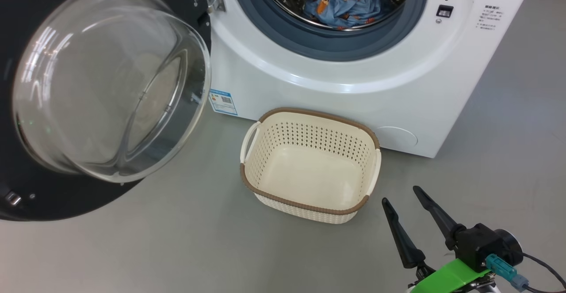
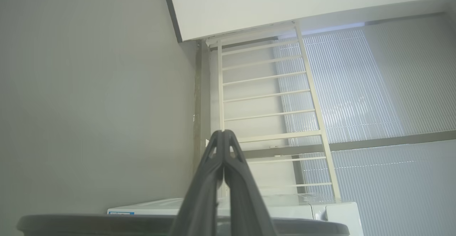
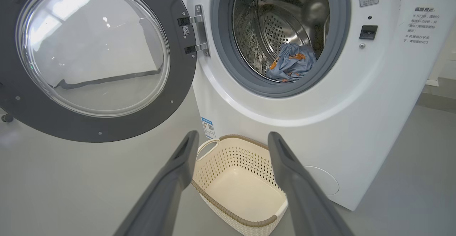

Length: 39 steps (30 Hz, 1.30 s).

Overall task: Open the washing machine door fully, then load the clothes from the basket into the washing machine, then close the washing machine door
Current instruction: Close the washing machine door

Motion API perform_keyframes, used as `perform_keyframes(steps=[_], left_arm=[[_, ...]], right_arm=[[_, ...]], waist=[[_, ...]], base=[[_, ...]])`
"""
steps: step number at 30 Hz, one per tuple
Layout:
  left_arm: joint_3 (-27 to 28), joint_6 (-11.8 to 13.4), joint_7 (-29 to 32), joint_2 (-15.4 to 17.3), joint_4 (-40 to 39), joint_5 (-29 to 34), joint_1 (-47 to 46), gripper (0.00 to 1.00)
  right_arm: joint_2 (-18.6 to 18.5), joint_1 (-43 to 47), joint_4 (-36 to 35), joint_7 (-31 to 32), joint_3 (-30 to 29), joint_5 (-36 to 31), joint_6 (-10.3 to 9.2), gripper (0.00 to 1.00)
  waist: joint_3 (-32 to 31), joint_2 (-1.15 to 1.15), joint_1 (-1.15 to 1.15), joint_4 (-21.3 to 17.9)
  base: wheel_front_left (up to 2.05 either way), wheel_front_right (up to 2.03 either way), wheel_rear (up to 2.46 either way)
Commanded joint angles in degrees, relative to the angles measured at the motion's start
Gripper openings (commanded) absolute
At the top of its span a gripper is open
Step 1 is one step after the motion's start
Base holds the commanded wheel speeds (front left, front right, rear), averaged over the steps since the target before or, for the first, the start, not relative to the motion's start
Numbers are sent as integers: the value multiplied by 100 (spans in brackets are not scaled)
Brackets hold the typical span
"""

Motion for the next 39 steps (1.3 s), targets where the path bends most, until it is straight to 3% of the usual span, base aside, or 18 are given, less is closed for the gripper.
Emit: perform_keyframes(steps=[1, 24, 32, 39], left_arm=[[83, 6, 37, 399, -97, -10, -136, 0], [20, -351, 847, 230, 322, -372, -217, 0], [-104, -404, 1442, 161, 107, -482, 8, 0], [-253, -338, 2331, 65, -368, -717, 342, 0]], right_arm=[[-31, -219, -173, 5, 150, -7, 10, 100], [-89, -317, -266, 95, 135, 7, 10, 100], [-74, -287, -224, 93, 151, 34, 10, 100], [-49, -241, -166, 70, 184, 61, 10, 100]], waist=[[57, 0, 0, -54], [380, 0, 0, -151], [336, 0, 0, -101], [269, 0, 0, -58]], base=[[0, 0, 0], [0, 0, 0], [0, 0, 0], [0, 0, 0]])
